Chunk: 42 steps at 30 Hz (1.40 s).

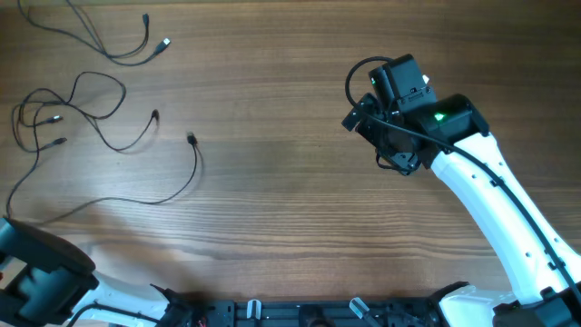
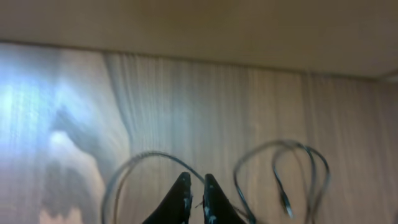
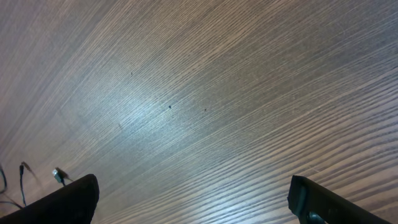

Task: Untangle cables

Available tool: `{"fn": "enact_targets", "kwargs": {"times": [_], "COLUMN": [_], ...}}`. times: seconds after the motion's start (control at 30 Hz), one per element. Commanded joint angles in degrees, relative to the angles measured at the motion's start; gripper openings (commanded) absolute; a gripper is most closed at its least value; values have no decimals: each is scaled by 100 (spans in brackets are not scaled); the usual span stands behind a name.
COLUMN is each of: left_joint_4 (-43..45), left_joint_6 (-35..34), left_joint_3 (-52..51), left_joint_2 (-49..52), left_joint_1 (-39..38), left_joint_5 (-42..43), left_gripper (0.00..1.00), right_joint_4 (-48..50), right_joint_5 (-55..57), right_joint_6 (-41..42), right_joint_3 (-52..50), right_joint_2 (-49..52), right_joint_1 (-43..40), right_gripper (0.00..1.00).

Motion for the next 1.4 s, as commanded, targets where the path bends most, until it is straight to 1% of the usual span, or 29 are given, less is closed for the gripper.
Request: {"fn": "enact_targets", "kwargs": {"times": [0.0, 0.07, 0.1, 0.13, 0.17, 0.2, 0.23, 0.27, 0.3, 0.33, 0.5, 0.57, 0.67, 0.8, 0.9, 0.93, 0.97, 1.07, 1.17, 1.2, 1.27, 1.37], "left_joint_4": [0, -20, -22, -61, -94, -168, -293, -404, -518, -614, -868, -855, -868, -892, -675, -575, -503, -330, -267, -269, -267, -297], "left_joint_6": [240, 243, 264, 833, 1093, 1303, 1464, 1453, 1449, 1432, 1432, 1434, 1475, 1921, 1954, 1956, 1956, 1954, 1954, 1954, 1956, 2057], "left_joint_3": [11, -17, -28, -28, -28, -28, -28, -28, -28, -28, -28, -28, -31, -105, -293, -361, -404, -494, -516, -516, -516, -516], "left_joint_2": [96, 122, 155, 258, 310, 380, 481, 568, 699, 817, 1294, 1403, 1541, 1827, 1915, 1928, 1934, 2013, 2155, 2175, 2177, 2175], "left_joint_1": [107, 107, 103, 35, -11, -68, -129, -164, -190, -188, -74, 44, 195, 337, 343, 343, 343, 343, 352, 363, 409, 527], "left_joint_5": [-295, 295, 861, 1700, 1801, 1759, 1628, 1412, 1150, 992, 20, 7, 4, 4, 11, 11, 11, 11, 9, 9, 4, -114], "left_gripper": [12, 15, 16, 20, 24, 31, 47, 59, 75, 79, 78, 80, 91, 91, 91, 90, 84, 73, 73, 68, 45, 5], "right_joint_4": [48, 92, 96, 98, 101, 101, 103, 103, 103, 96, 96, 98, 107, 179, 225, 229, 234, 238, 247, 247, 240, 221], "right_joint_5": [55, 52, -2, -203, -313, -431, -531, -595, -610, -616, -614, -614, -612, -612, -610, -610, -601, -590, -590, -590, -592, -595], "right_joint_6": [-111, -114, -116, -118, -118, -118, -118, -120, -120, -131, -422, -420, -420, -417, -417, -417, -420, -417, -417, -417, -420, -420], "right_joint_3": [70, 70, 68, 70, 70, 70, 70, 70, 68, 70, 70, 70, 70, 70, 70, 68, 70, 70, 70, 70, 70, 68], "right_joint_2": [186, 260, 358, 457, 511, 540, 601, 629, 678, 715, 748, 748, 748, 748, 748, 748, 748, 748, 748, 748, 748, 748], "right_joint_1": [24, 24, 24, 24, 24, 24, 24, 24, 24, 24, 24, 24, 24, 24, 24, 24, 24, 24, 24, 24, 24, 24], "right_gripper": [100, 100, 100, 100, 100, 100, 100, 100, 100, 100, 100, 100, 100, 99, 100, 100, 100, 100, 100, 100, 100, 100]}}
